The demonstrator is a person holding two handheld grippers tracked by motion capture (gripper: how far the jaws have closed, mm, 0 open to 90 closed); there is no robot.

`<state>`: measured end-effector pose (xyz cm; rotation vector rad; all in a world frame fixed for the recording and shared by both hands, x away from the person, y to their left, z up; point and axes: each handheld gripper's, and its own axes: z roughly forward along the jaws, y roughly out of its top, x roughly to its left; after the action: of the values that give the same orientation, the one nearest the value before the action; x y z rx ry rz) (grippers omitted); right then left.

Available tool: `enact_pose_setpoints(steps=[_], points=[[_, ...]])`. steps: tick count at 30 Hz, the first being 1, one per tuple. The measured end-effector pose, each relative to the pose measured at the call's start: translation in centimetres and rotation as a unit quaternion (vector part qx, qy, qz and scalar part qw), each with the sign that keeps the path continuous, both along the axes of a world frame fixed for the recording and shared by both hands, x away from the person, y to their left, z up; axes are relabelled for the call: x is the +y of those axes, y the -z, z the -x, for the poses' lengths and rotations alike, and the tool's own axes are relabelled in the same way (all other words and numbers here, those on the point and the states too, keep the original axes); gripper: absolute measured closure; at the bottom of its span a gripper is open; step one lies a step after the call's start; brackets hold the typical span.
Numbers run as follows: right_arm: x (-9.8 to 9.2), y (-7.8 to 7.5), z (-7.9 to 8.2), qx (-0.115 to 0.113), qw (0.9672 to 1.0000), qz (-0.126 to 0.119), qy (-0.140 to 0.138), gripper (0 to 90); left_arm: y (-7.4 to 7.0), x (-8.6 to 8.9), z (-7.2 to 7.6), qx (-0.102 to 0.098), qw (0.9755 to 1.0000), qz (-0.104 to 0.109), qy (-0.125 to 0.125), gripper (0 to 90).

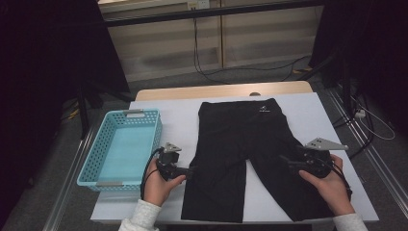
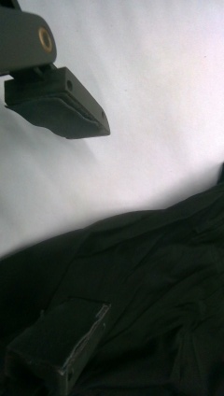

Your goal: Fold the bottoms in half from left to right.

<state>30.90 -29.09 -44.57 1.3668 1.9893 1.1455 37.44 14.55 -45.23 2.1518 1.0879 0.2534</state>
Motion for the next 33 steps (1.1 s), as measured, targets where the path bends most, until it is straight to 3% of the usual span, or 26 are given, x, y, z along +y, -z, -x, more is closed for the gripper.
enact_pose_setpoints(steps=[6, 13, 17, 22, 26, 29, 31, 33], points=[[-0.1, 0.0, 0.1, 0.0, 1.0, -0.001, 0.001, 23.8, 0.4, -0.2, 0.0, -0.005, 0.9999, -0.016, -0.001, 14.2], [-0.2, 0.0, 0.2, -0.001, 1.0, -0.001, 0.0, 23.7, 0.7, -0.4, 0.0, -0.005, 0.9999, -0.016, 0.002, 14.1], [-0.1, 0.0, 0.2, -0.001, 1.0, -0.001, -0.002, 23.8, 0.5, -0.8, 0.2, 0.008, 0.9999, -0.008, -0.003, 16.6], [-0.3, -0.1, 0.4, -0.001, 1.0, -0.001, -0.001, 23.7, 0.4, -1.1, 0.5, 0.008, 0.9999, -0.01, -0.009, 27.5], [-0.3, -0.2, 0.5, -0.002, 1.0, 0.0, -0.001, 23.7, 0.1, -1.3, 0.7, 0.021, 0.9997, -0.009, -0.003, 36.7], [-0.2, -0.2, 0.5, -0.002, 1.0, 0.001, -0.003, 23.6, -0.1, -1.5, 0.8, 0.023, 0.9995, -0.02, -0.003, 41.4], [-0.1, -0.2, 0.5, -0.001, 1.0, 0.001, -0.003, 23.7, -0.2, -1.5, 0.8, 0.034, 0.9993, -0.015, -0.005, 51.4], [0.0, -0.2, 0.5, -0.001, 1.0, 0.001, -0.005, 23.7, -0.2, -1.5, 0.9, 0.037, 0.9992, -0.014, -0.007, 53.9]])
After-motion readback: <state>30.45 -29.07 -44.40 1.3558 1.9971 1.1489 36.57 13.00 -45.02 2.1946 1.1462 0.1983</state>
